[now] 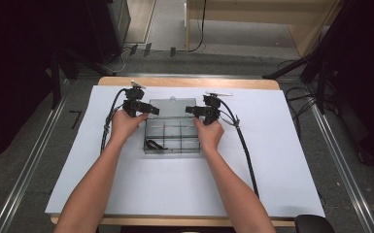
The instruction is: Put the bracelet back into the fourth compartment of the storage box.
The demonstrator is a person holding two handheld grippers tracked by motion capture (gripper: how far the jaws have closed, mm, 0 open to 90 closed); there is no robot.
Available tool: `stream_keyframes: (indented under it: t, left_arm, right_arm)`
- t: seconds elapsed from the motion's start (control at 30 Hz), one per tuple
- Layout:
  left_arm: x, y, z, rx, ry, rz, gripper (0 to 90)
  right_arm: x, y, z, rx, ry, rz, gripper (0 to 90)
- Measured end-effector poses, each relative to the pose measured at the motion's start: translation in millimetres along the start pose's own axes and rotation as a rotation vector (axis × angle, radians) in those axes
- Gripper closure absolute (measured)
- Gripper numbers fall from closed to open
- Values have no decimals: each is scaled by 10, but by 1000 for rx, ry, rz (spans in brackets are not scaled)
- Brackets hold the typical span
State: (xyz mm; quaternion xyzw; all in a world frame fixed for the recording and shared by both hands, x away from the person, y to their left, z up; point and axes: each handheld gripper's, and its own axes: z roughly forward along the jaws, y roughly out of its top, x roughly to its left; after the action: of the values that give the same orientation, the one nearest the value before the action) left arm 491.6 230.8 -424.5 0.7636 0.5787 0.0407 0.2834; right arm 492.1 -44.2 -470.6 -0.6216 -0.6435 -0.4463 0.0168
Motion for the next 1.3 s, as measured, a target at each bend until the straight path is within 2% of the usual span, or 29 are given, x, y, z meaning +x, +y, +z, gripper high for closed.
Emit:
stream_keyframes:
  t: [0.43,0.83,1.3]
  left_arm:
    - [7,8,-14,-8,-15,-19,396]
    - [-43,12,-83,-32,-24,-2,402]
    - [-109,-3,-273,-103,-33,17,428]
  right_arm:
    - [33,31,-75,-9,-1,-35,551]
    - [76,58,-166,-23,9,-73,563]
    - [204,77,-319,-60,-13,-180,581]
